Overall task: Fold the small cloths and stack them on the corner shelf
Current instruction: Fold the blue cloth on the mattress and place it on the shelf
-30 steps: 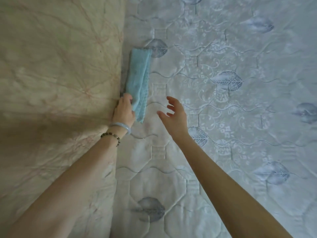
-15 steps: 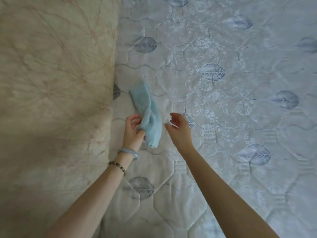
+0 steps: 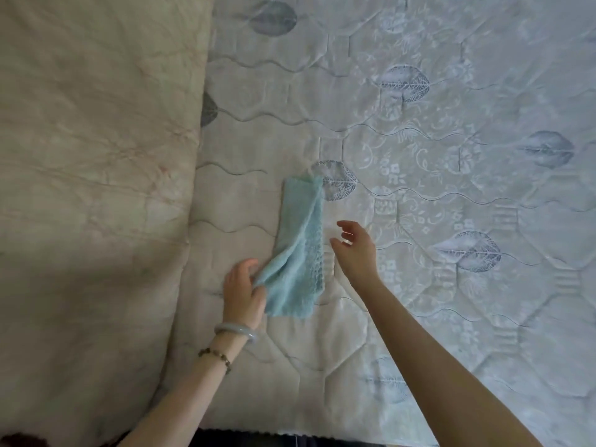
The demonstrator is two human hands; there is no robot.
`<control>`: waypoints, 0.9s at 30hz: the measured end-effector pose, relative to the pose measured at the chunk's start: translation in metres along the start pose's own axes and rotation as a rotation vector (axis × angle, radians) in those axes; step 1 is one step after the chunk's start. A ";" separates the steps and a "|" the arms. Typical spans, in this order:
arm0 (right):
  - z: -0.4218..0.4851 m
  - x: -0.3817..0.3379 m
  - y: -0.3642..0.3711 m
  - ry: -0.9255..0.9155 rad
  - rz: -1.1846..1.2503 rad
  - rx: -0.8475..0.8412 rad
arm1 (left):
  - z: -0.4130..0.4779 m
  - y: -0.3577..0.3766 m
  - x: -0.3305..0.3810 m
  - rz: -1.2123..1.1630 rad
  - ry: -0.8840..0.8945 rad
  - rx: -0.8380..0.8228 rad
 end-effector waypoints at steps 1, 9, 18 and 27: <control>0.001 0.001 0.001 -0.001 -0.007 -0.007 | 0.006 -0.001 0.004 0.068 0.065 0.013; 0.013 0.004 -0.002 -0.048 -0.192 -0.036 | 0.075 0.044 0.072 0.527 0.347 0.014; 0.036 0.007 0.024 0.027 -0.400 -0.121 | 0.071 0.066 0.079 0.494 0.404 -0.174; 0.037 0.000 0.025 0.033 -0.277 -0.233 | 0.080 0.065 0.094 0.265 -0.017 -0.156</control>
Point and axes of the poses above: each hand's wrist, its own z-axis towards the middle knuckle, its own y-axis out of the palm, x = y × z, the point moved 1 cm from there along z, towards the middle knuckle, and after that the axes turned 2 degrees about -z, right-handed, at the moved point
